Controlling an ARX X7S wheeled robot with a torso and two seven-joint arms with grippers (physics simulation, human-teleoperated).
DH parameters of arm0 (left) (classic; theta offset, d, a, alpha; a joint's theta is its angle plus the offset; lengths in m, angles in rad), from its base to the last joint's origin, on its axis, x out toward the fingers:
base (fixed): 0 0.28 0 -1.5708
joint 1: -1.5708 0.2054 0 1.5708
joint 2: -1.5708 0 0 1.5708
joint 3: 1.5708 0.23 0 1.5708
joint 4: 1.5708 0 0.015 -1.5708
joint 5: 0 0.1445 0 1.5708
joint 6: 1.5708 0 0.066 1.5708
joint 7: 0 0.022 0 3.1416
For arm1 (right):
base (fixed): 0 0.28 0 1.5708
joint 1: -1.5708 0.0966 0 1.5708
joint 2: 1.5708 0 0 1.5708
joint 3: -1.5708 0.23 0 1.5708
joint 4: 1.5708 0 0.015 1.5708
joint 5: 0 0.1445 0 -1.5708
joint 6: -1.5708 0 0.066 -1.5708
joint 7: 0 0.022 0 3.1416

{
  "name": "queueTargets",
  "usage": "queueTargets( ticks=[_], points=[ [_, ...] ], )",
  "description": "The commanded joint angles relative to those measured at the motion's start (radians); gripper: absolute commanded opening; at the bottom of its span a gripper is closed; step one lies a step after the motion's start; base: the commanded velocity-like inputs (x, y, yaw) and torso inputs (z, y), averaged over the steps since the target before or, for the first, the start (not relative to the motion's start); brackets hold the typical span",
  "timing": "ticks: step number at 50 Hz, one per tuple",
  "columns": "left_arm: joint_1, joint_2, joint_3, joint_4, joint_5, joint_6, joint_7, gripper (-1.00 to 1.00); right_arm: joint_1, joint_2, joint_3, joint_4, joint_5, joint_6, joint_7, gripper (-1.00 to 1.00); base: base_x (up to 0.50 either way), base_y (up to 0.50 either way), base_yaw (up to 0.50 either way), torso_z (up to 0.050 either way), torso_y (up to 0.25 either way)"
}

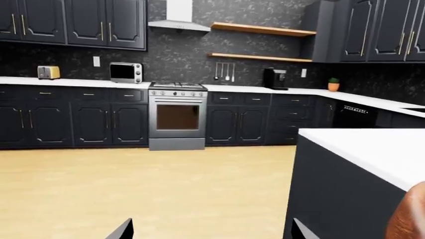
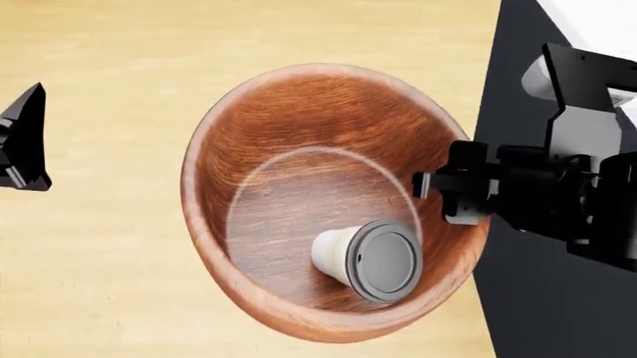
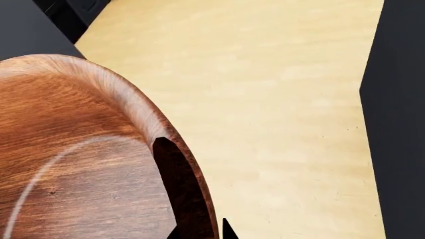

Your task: Place the cup inside the bowl on the dining table and move the bowl to any counter.

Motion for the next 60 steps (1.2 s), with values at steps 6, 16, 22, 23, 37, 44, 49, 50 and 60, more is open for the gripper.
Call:
queueTargets(
  ticks=[6, 16, 22, 23, 37, 44, 49, 50, 60],
  points=[
    [0.012, 0.007, 0.005, -0.010, 0.008, 0.011, 0.005, 1.00, 0.023, -0.026, -0.012, 0.027, -0.037, -0.013, -0.051, -1.00, 0.50, 0.28, 0.00, 0.000, 0.002],
    [0.014, 0.018, 0.015, -0.011, 0.018, 0.015, 0.000, 1.00, 0.030, -0.040, -0.019, 0.050, -0.050, -0.023, -0.065, -1.00, 0.51, 0.18, 0.00, 0.000, 0.001],
    [0.011, 0.006, 0.007, -0.007, 0.007, 0.011, 0.001, 1.00, 0.045, -0.050, -0.028, 0.066, -0.073, -0.032, -0.090, -1.00, 0.51, 0.11, 0.00, 0.000, 0.002],
    [0.011, 0.005, 0.005, -0.008, 0.006, 0.012, 0.002, 1.00, 0.048, -0.051, -0.030, 0.069, -0.077, -0.034, -0.094, -1.00, 0.51, 0.11, 0.00, 0.000, 0.000],
    [0.004, 0.001, 0.004, -0.004, -0.002, 0.007, -0.001, 1.00, 0.049, -0.058, -0.039, 0.069, -0.098, -0.051, -0.124, -1.00, 0.51, 0.15, 0.00, 0.000, 0.001],
    [0.009, 0.002, 0.006, -0.009, 0.004, 0.013, 0.003, 1.00, 0.046, -0.057, -0.059, 0.056, -0.113, -0.039, -0.137, -1.00, 0.41, 0.16, 0.00, 0.000, 0.003],
    [0.011, 0.003, 0.007, -0.010, 0.005, 0.014, 0.003, 1.00, 0.048, -0.064, -0.051, 0.079, -0.103, -0.044, -0.119, -1.00, 0.00, 0.00, 0.00, 0.002, 0.000],
    [0.010, 0.004, 0.008, -0.011, 0.007, 0.014, 0.001, 1.00, 0.053, -0.065, -0.047, 0.085, -0.101, -0.048, -0.116, -1.00, 0.00, 0.00, 0.00, 0.000, 0.000],
    [0.009, 0.008, 0.013, -0.008, 0.009, 0.014, -0.004, 1.00, 0.040, -0.062, -0.042, 0.083, -0.114, -0.079, -0.122, -1.00, 0.14, 0.13, 0.00, 0.000, 0.001]
  ],
)
